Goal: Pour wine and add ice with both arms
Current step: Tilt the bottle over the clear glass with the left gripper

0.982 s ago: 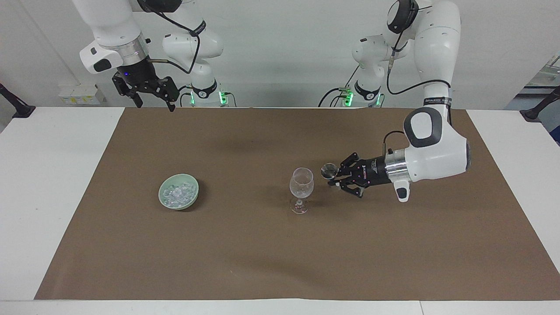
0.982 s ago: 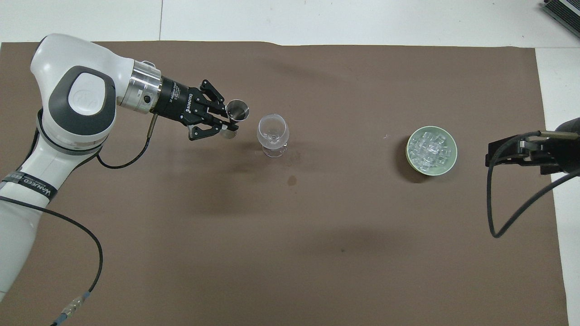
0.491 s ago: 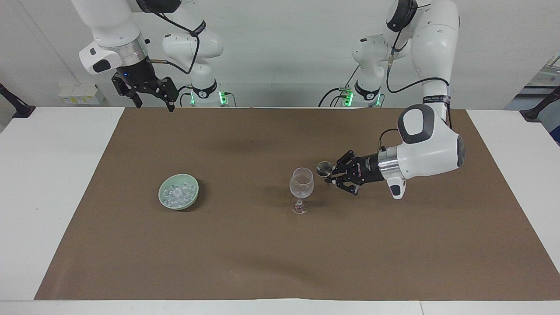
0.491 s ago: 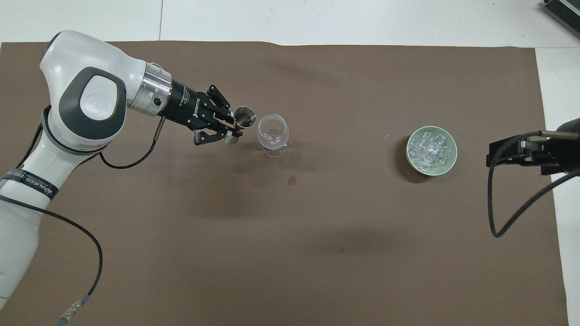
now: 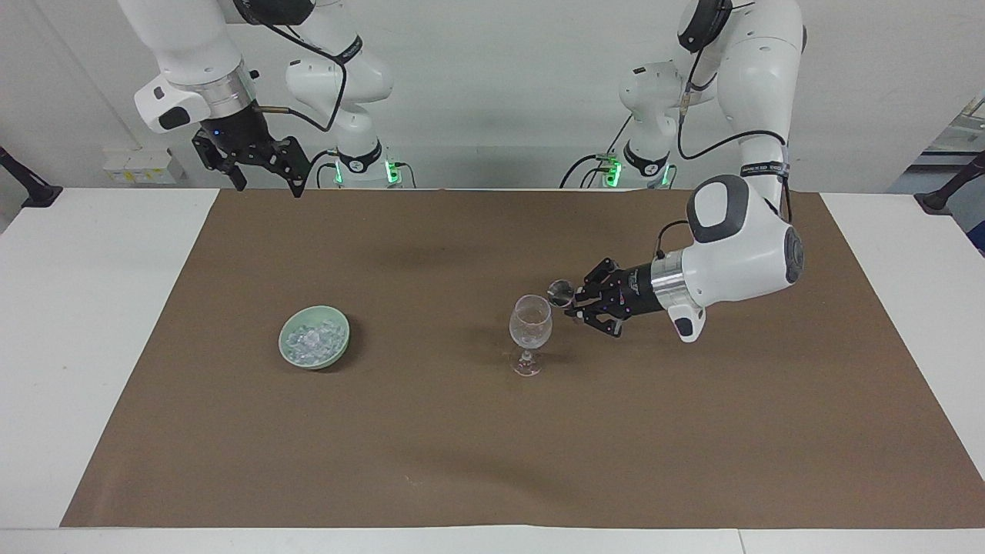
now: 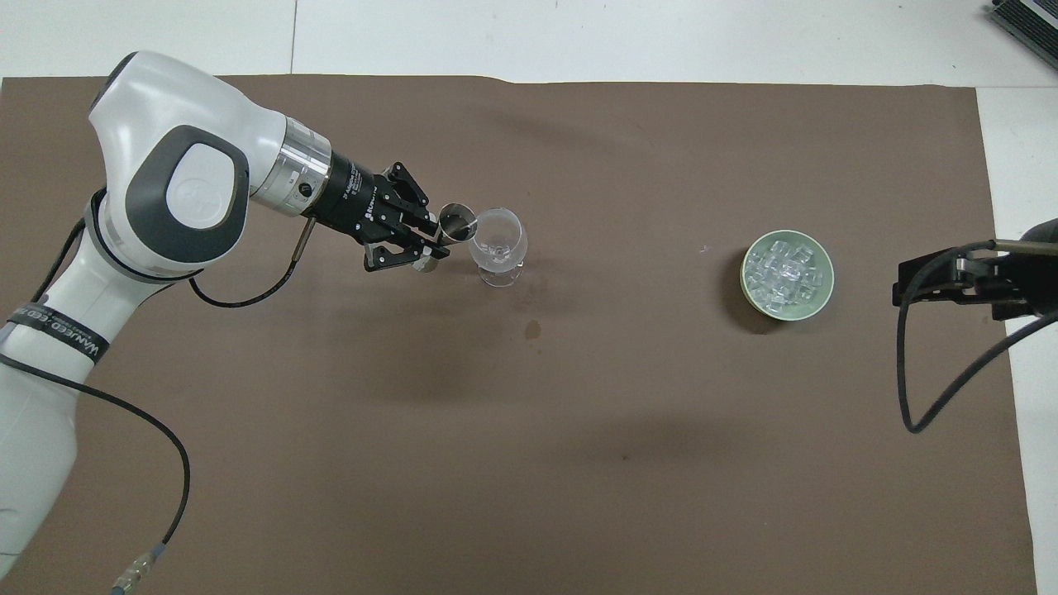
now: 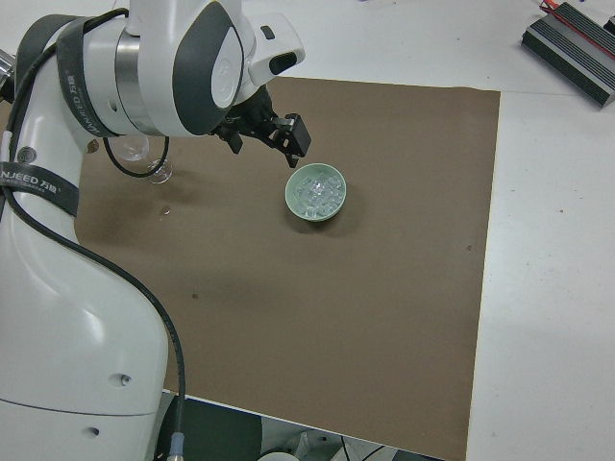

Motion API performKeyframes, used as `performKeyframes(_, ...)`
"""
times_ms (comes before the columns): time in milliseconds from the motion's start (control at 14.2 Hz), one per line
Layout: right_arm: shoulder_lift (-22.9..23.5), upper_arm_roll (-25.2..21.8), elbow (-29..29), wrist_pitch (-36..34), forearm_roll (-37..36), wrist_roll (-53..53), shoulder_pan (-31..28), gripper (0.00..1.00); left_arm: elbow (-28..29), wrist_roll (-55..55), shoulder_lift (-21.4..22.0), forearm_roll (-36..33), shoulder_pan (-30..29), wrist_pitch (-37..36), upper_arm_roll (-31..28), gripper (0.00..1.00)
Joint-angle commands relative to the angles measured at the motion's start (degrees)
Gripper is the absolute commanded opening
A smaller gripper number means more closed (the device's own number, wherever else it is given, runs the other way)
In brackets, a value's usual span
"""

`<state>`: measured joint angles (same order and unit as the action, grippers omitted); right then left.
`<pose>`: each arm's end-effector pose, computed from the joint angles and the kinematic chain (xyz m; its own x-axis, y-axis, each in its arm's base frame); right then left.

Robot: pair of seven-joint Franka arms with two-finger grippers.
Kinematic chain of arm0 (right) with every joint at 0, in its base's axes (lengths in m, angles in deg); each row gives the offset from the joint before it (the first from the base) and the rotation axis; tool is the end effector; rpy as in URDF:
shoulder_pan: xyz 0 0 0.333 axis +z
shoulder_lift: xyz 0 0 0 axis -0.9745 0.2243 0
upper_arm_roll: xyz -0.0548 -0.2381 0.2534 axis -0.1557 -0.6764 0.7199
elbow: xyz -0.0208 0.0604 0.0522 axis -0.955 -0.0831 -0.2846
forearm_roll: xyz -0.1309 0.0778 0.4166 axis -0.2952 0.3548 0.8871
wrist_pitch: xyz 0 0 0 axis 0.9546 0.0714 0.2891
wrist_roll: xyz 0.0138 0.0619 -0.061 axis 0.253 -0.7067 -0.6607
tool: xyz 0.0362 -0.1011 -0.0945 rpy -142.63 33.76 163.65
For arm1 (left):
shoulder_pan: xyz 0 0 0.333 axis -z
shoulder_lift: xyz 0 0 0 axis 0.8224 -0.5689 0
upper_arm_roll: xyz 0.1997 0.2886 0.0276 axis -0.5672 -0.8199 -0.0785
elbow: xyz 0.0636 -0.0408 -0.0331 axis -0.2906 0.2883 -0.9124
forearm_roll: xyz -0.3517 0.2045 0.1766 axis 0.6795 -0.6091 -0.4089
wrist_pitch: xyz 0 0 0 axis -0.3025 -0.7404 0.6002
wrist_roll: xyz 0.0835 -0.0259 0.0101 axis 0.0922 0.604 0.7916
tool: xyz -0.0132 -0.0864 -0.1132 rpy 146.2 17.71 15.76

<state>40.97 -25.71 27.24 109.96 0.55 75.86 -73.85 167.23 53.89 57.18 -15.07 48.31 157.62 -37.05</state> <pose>0.5787 0.0162 0.6412 0.9862 -0.1615 -0.0369 -0.1613 -0.9869 0.0088 0.6897 -0.2840 0.4180 -0.0270 0.7409 -0.6711 0.9681 -0.1477 -0.2021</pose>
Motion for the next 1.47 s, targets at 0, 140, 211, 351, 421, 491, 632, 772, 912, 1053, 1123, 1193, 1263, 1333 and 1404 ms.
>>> performKeyframes(0, -1.4, 0.1, 1.8, 0.6, 1.3, -2.2, -0.9, 1.00, 0.3, 3.4, 1.2, -4.0, 0.1, 0.7, 1.7, 0.00)
performKeyframes(140, -1.5, 0.1, 1.8, 0.6, 1.3, -2.2, -0.9, 1.00, 0.3, 3.9, 1.2, -4.1, 0.1, 0.7, 1.9, 0.00)
performKeyframes(211, -1.4, 0.1, 1.8, 0.6, 1.3, -2.2, -0.9, 1.00, 0.2, 4.2, 1.2, -4.2, 0.1, 0.7, 2.0, 0.00)
performKeyframes(351, -1.4, 0.1, 1.8, 0.6, 1.3, -2.2, -0.9, 1.00, 0.2, 5.6, 1.3, -6.1, 0.1, 0.6, 2.9, 0.00)
performKeyframes(421, -1.4, 0.1, 1.8, 0.5, 1.3, -2.3, -0.9, 1.00, 0.2, 7.7, 1.3, -8.0, 0.1, 0.6, 3.5, 0.00)
performKeyframes(491, -1.4, 0.1, 1.8, 0.5, 1.3, -2.3, -0.9, 1.00, -0.1, 8.5, 1.3, -9.1, 0.1, 0.6, 4.2, 0.00)
performKeyframes(632, -1.4, 0.1, 1.7, 0.6, 1.3, -2.3, -0.9, 1.00, -0.2, 8.7, 1.3, -9.6, 0.1, 0.6, 4.3, 0.00)
performKeyframes(772, -1.4, 0.1, 1.7, 0.6, 1.3, -2.3, -0.9, 1.00, -1.2, 10.2, 1.2, -11.4, 0.1, 0.2, 4.7, 0.00)
performKeyframes(912, -1.4, 0.1, 1.7, 0.6, 1.3, -2.3, -0.9, 1.00, -2.5, 12.7, 0.5, -14.8, 0.2, -0.3, 5.6, 0.00)
performKeyframes(1053, -1.4, 0.1, 1.8, 0.6, 1.3, -2.2, -0.9, 1.00, -2.6, 13.5, 0.5, -15.8, 0.2, -0.9, 6.0, 0.00)
performKeyframes(1123, -1.4, 0.1, 1.7, 0.5, 1.3, -2.3, -0.9, 1.00, -2.7, 14.3, 0.5, -16.5, 0.2, -1.3, 6.1, 0.00)
performKeyframes(1193, -1.4, 0.1, 1.8, 0.6, 1.3, -2.3, -0.9, 1.00, -2.8, 15.5, 0.5, -18.7, 0.2, -1.3, 7.2, 0.00)
performKeyframes(1263, -1.4, 0.1, 1.7, 0.5, 1.3, -2.3, -0.9, 1.00, -3.4, 16.7, 0.4, -20.6, 0.2, -1.4, 8.3, 0.00)
performKeyframes(1333, -1.4, 0.1, 1.7, 0.5, 1.3, -2.2, -0.9, 1.00, -3.5, 17.2, 0.3, -21.6, 0.2, -1.6, 8.4, 0.00)
performKeyframes(1404, -1.4, 0.1, 1.8, 0.6, 1.3, -2.2, -0.9, 1.00, -3.6, 17.4, 0.3, -21.8, 0.2, -2.4, 8.5, 0.00)
